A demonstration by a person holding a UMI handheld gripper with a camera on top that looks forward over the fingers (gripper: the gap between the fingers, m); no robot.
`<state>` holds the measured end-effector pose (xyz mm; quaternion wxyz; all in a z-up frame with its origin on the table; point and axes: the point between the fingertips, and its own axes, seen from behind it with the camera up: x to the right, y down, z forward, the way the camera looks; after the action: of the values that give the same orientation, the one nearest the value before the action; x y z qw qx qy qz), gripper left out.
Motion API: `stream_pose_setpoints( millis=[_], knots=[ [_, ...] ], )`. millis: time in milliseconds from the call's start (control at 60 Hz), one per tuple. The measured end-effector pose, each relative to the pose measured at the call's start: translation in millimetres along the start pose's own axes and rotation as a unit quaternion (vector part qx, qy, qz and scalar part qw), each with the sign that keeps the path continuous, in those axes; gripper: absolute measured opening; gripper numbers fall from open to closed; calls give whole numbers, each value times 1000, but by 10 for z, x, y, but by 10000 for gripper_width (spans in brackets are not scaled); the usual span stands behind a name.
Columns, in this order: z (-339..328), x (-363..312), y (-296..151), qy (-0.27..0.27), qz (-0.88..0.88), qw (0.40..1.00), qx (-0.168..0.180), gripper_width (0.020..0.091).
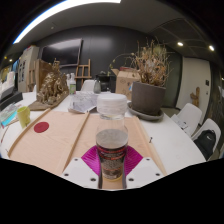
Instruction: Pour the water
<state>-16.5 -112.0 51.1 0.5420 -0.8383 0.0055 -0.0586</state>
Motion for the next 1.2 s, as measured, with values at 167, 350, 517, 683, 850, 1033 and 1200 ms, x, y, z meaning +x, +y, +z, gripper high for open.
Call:
stream_pose_setpoints(
  millis=[167, 350, 517, 683, 850, 1033, 1200],
  knots=[
    [-68, 54, -462, 41, -40, 998, 16, 262],
    [-127, -215, -1483, 95, -136, 984, 59, 261],
    [-24, -940, -2247, 135, -295, 941, 95, 260],
    [193, -1988, -2530, 147, -479, 856, 130, 259],
    [462, -2837, -2386, 146, -622, 756, 143, 261],
    [704, -3350, -2211, 160, -740, 633, 161, 261],
    [809, -3493, -2116, 161, -780, 581, 167, 261]
  ],
)
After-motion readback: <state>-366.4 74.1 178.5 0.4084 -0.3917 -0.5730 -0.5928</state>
